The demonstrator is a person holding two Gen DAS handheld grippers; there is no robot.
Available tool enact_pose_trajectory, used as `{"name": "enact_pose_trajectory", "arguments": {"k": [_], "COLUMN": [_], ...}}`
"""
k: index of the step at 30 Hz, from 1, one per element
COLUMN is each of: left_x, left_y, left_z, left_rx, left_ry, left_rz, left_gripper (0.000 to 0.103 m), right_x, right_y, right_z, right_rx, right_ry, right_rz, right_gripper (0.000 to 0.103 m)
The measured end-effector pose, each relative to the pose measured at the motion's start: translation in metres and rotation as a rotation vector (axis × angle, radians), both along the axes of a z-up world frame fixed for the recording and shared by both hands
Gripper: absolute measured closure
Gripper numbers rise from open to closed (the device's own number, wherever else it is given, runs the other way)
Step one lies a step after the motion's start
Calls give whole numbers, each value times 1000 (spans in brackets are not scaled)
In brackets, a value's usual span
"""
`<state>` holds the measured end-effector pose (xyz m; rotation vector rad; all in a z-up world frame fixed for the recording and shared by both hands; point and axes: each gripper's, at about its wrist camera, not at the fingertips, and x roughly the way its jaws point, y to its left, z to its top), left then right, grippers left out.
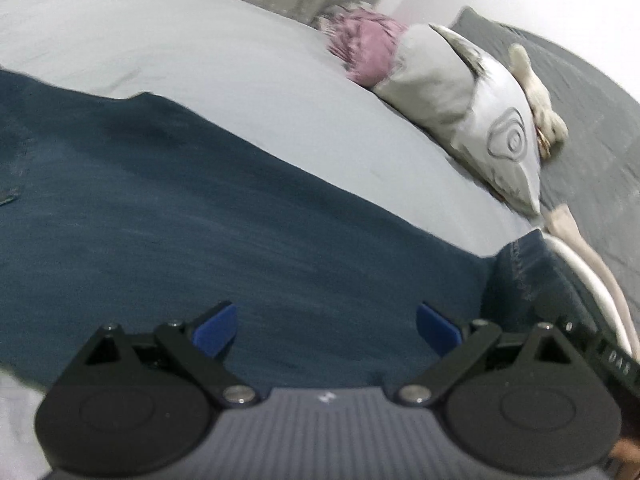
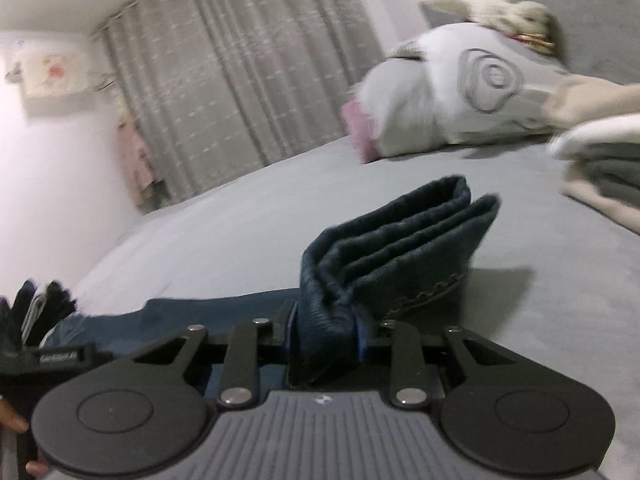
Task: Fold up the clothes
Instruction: 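Fold the hem with the right gripper toward the left gripper and pinch the cuffs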
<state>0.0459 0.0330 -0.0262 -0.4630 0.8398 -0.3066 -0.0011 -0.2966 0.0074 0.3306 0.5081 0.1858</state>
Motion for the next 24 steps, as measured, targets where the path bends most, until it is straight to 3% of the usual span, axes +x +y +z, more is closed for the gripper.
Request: {"name": "enact_pose_trajectory", "arguments": {"k": [6, 9, 15, 17, 20, 24], "left_x": [-9, -11, -7, -8, -5, -2], "left_y": [29, 31, 17, 10, 1, -8], "left_z": [-4, -4, -2, -2, -1, -2], "left_rx": [-37, -33, -47, -43, -44, -38], "left_ry": [18, 12, 7, 7, 9, 15], "left_rz": [47, 30, -16, -27, -42, -49], "left_gripper": [6, 6, 6, 6, 6, 6], "right_x": [14, 20, 17, 13, 5, -11], "right_y": [56, 78, 94, 93, 81, 73], "right_z": [-14, -27, -39, -38, -31, -23], "right_rx": [-86, -199, -316, -324, -289, -373], "right_ry": [40, 76, 76, 56, 9, -63], "right_rz": [127, 161, 226, 229, 233, 209], "right_gripper": [89, 85, 80, 75, 59, 51]}}
